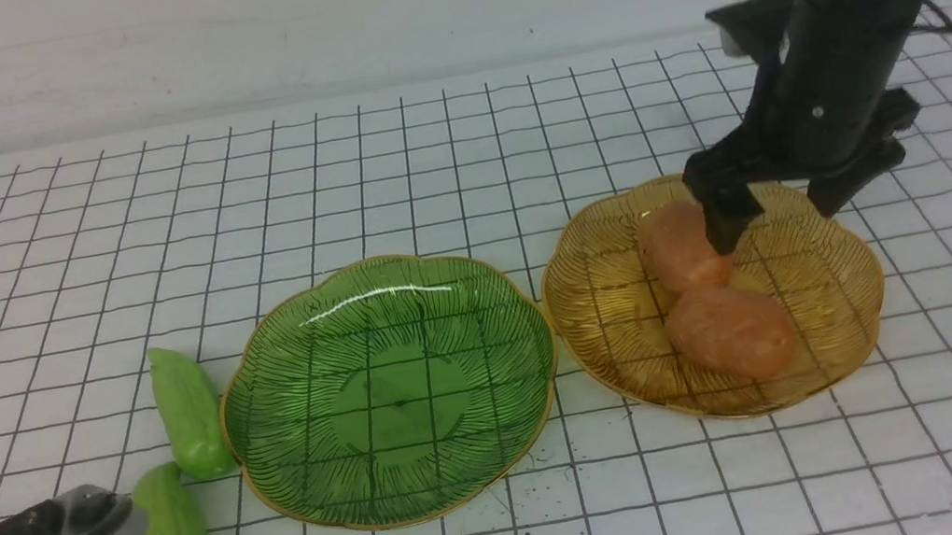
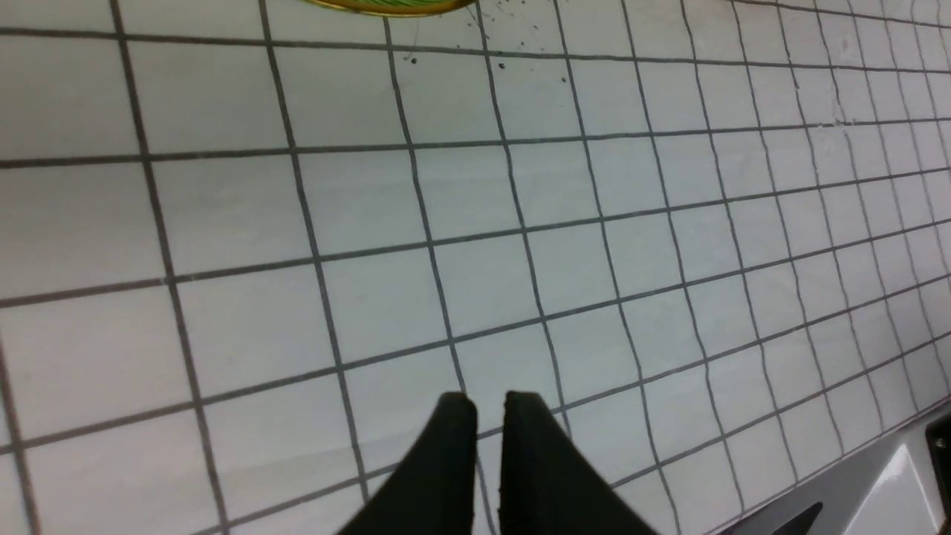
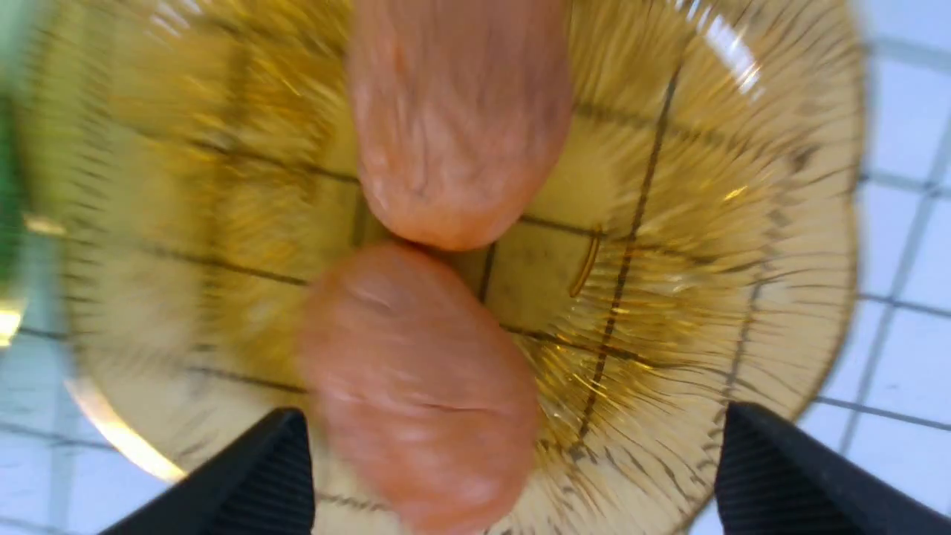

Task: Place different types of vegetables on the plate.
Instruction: 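Put the green cucumber next to the left plate into that plate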

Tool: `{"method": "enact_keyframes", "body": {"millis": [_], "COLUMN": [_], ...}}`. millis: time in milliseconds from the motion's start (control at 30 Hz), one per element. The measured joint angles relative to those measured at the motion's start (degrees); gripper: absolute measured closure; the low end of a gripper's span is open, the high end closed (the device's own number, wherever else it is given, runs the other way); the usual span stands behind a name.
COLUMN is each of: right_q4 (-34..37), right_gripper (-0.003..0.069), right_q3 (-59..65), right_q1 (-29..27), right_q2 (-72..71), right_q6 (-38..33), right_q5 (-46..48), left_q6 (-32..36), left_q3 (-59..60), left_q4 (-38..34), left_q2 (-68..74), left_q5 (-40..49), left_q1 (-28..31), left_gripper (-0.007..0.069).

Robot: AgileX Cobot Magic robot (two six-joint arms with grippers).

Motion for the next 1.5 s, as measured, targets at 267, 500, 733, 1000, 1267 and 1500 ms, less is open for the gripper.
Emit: {"method": "enact_keyframes", "body": {"millis": [267,500,733,1000,1267,1500], "right_q4": [4.2,4.8,2.0,-2.7,-2.7,-2.7], "right_gripper": [0.0070,0.0307,0.0526,0.0650,0.0663,0.0664], "right_q3": [1.2,14.1,31.4,43.9,47.8,47.8], "right_q1": [0.1,0.1,0.1,0.1,0.1,0.1], "right_q2": [-18.8,-41.1,-60.5,-77.1,-83.7,-83.7], "right_q6": [-0.4,-1.8,-1.9,-1.9,-1.7,-1.7], "right_q5": [0.3,1.2,2.0,2.4,2.6,2.6], "left_q6": [-14.4,-25.6,-26.4,-26.4,-26.5,-26.5], "left_q3": [-9.4,-14.7,-14.8,-14.9,-15.2,-15.3], "left_q4": [19.2,33.9,34.9,34.9,34.6,34.3], "left_q2": [0.2,7.2,19.9,30.7,39.3,43.0], "left_q5": [2.7,3.2,-2.4,-14.6,-21.8,-22.4], "left_q1": [0.0,0.0,0.0,0.0,0.0,0.0], "left_gripper": [0.0514,0.0407,0.0303,0.0209,0.0208,0.0208]}}
